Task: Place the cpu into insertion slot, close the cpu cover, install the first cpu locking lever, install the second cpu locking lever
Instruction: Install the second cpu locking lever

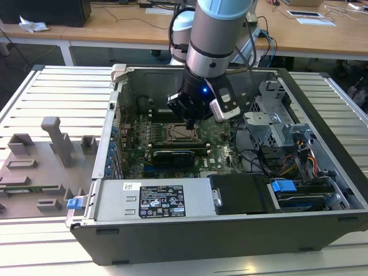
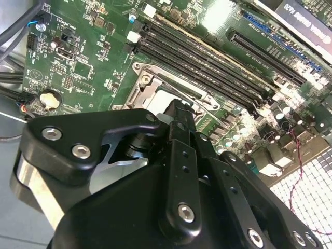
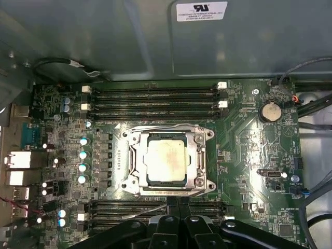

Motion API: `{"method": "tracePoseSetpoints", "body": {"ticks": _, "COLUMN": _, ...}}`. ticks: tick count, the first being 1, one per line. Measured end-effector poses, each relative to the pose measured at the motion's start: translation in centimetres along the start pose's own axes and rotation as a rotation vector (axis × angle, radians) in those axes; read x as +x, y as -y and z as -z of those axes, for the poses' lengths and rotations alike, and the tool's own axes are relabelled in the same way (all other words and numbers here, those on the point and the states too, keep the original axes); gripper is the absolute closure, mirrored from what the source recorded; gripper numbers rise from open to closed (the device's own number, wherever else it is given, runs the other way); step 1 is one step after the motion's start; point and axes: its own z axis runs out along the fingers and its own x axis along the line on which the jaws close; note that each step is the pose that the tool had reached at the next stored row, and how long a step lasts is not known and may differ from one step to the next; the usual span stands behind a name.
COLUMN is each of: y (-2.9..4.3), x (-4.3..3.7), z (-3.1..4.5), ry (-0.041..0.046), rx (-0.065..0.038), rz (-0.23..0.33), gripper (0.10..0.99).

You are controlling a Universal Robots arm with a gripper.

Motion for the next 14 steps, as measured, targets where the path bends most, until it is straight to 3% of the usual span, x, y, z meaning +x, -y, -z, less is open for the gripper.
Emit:
{"method": "tracePoseSetpoints", "body": {"ticks": 9, "y": 0.18, "x": -0.06, "z": -1.29, "ry": 0.0000, "rx": 0.000, "rz": 0.000, "gripper": 0.980}}
{"method": "tracePoseSetpoints", "body": {"ticks": 14, "y": 0.91, "x": 0.87, "z": -1.64, "ry": 0.0000, "rx": -0.001, "rz": 0.000, "gripper": 0.980}}
